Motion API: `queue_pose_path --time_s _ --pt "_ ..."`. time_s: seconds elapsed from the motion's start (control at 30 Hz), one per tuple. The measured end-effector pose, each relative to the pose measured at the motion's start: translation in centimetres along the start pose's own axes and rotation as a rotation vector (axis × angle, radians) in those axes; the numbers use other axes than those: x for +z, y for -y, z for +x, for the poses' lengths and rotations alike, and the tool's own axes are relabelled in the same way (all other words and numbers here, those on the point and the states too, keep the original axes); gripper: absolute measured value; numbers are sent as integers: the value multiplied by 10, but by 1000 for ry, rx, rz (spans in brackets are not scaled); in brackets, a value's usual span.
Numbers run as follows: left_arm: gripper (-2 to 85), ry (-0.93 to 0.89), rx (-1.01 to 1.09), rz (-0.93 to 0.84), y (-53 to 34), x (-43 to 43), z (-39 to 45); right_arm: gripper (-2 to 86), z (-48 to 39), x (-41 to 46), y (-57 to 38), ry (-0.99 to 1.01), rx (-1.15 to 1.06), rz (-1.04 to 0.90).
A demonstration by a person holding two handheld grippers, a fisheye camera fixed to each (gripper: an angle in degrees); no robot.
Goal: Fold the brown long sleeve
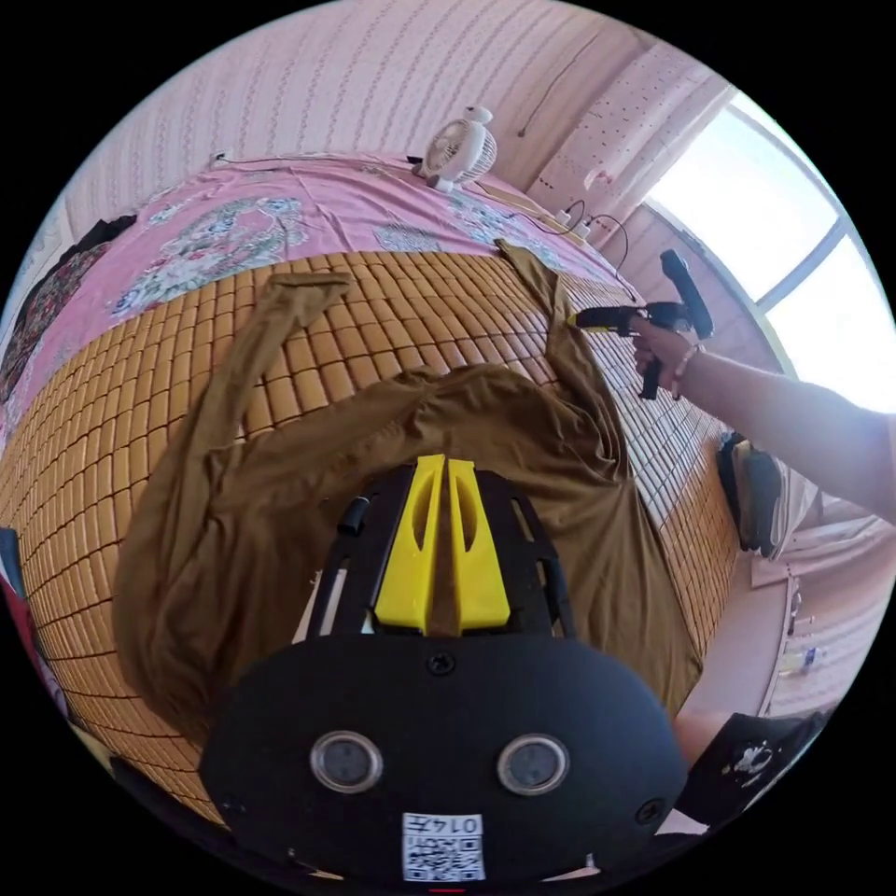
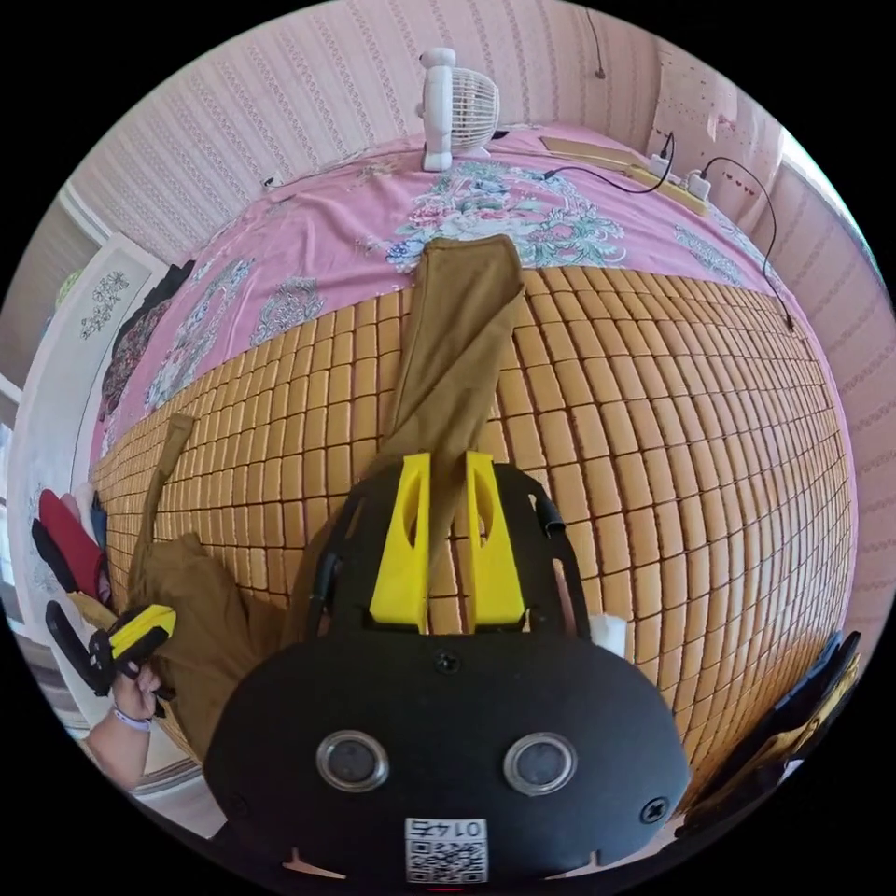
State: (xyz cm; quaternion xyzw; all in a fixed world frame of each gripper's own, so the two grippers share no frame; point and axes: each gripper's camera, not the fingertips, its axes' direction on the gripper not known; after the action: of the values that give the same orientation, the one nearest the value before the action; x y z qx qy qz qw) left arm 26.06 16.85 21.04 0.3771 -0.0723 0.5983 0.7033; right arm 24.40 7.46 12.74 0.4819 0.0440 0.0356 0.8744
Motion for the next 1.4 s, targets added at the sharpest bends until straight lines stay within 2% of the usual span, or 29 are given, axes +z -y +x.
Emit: queue_pose_path --time_s 0.1,0.2,0.27,0.37,0.43,0.5,0.57,0.73,0.87,0.9,0.97,1.03,1.1,1.23,1.4 --pt "-10 29 44 -89 4 35 23 6 5 -13 -12 -32 -48 -7" --pt "-10 77 83 -55 4 41 31 4 18 -80 -65 29 -31 199" --pt "-10 123 120 -78 6 46 37 6 18 -118 -116 -24 -74 230" --pt "-10 115 113 -98 8 51 39 17 33 -151 -213 -3 11 119" --pt "-10 111 88 -106 11 51 40 34 45 -147 -280 47 82 -71" --pt "-9 103 83 -79 15 47 45 50 54 -143 -309 -35 113 -142" --pt "-8 68 112 -35 23 42 62 57 63 -144 -318 -72 134 -113" --pt "5 -33 204 -47 43 67 107 75 67 -113 -275 -6 78 51" --pt "19 -42 265 -94 57 101 142 55 45 -69 -259 -9 -34 -22" --pt "19 -38 272 -102 58 106 145 25 45 -54 -262 14 -40 -84" --pt "15 -9 292 -170 61 128 153 5 53 -59 -274 3 -23 -13" --pt "10 -3 320 -156 60 132 156 1 73 -71 -292 76 46 -40" --pt "6 7 340 -151 59 134 160 0 87 -101 -321 143 118 41" --pt "1 25 372 -154 61 139 167 3 100 -194 -405 40 334 134" --pt "8 6 356 -168 66 145 169 23 128 -252 -455 -99 601 230"
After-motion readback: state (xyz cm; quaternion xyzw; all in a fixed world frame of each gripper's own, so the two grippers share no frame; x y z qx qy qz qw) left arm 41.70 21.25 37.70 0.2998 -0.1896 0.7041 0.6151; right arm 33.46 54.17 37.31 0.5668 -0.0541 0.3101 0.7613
